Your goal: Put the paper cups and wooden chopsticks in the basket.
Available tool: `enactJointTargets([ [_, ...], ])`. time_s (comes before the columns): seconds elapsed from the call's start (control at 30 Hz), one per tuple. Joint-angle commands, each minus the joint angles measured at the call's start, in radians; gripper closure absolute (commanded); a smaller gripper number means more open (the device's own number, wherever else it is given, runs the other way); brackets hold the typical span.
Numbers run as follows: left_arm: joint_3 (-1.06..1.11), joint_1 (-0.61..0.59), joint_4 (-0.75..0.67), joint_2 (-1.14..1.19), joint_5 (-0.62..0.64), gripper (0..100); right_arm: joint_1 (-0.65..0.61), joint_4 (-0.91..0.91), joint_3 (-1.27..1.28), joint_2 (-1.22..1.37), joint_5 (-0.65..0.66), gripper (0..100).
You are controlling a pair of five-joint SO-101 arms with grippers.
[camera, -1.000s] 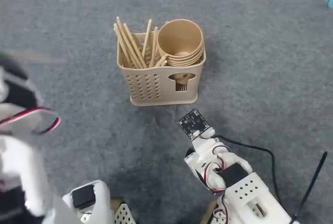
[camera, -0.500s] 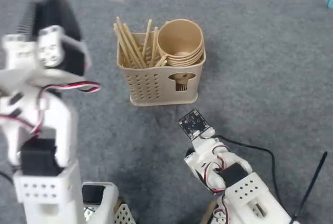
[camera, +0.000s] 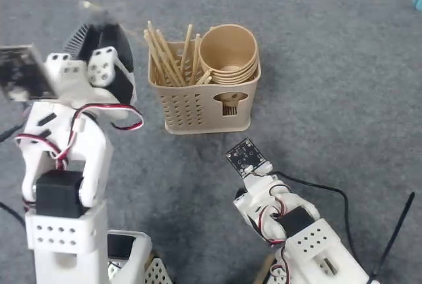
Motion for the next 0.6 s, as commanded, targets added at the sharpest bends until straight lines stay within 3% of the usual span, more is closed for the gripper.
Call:
enactJointTargets([
  [0.0, -0.010, 0.002, 0.037, -0.009, -0.078, 99, 0.016, -0.018, -0.017, -0.022, 0.015, 89.8],
  [0.23, 0.056, 0.008, 0.035, -0.008, -0.080, 99, 0.016, -0.039, -0.015, -0.015, 0.011, 89.8],
  [0.37, 0.064, 0.048, -0.043, 0.037, -0.081, 97, 0.016, -0.041, -0.015, -0.015, 0.012, 89.8],
  [0.57, 0.059, 0.041, -0.110, 0.100, -0.077, 72, 0.016, -0.041, -0.015, -0.015, 0.014, 89.8],
])
